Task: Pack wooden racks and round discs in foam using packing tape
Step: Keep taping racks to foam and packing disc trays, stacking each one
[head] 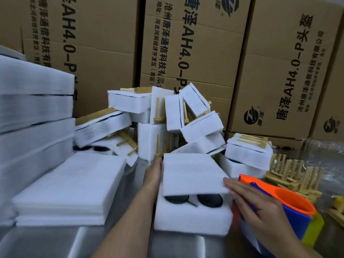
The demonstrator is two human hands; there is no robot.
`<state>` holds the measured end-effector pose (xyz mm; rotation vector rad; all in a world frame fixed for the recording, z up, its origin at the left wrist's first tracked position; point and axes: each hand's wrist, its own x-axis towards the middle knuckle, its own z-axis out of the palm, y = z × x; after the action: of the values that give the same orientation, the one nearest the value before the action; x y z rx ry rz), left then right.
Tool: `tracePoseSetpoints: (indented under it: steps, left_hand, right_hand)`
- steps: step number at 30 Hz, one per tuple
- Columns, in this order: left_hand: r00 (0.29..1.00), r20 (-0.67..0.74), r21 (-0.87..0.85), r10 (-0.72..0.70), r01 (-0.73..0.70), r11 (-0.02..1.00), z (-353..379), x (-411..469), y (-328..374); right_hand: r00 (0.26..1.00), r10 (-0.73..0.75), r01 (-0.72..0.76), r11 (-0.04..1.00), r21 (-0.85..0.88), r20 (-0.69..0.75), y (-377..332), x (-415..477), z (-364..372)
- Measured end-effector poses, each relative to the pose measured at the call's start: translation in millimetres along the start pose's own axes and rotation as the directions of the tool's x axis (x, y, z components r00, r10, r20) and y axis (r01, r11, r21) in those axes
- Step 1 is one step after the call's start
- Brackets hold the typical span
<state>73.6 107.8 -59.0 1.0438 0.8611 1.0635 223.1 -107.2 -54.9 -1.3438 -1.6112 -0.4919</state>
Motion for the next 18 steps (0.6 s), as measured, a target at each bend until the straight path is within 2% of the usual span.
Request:
tracePoseSetpoints:
  steps: [5,9,18]
  left_hand:
    - [1.000,-0.012,0.007,-0.026,0.026,1.000,-1.7,5.5,-3.5]
    - [0.998,-0.006,0.031,-0.060,0.060,0.998,-3.1,3.3,-2.1]
    - [0.999,-0.014,0.033,-0.038,0.039,0.999,-4.4,-2.1,1.0]
  right_hand:
    - [0.992,-0.125,0.126,0.991,-0.038,0.030,-2.0,-9.0,6.6]
    - [0.985,-0.169,0.172,0.981,-0.087,0.045,5.3,-10.3,7.7]
    - [0.992,-0.111,0.116,0.990,-0.084,0.058,9.0,-14.4,8.6]
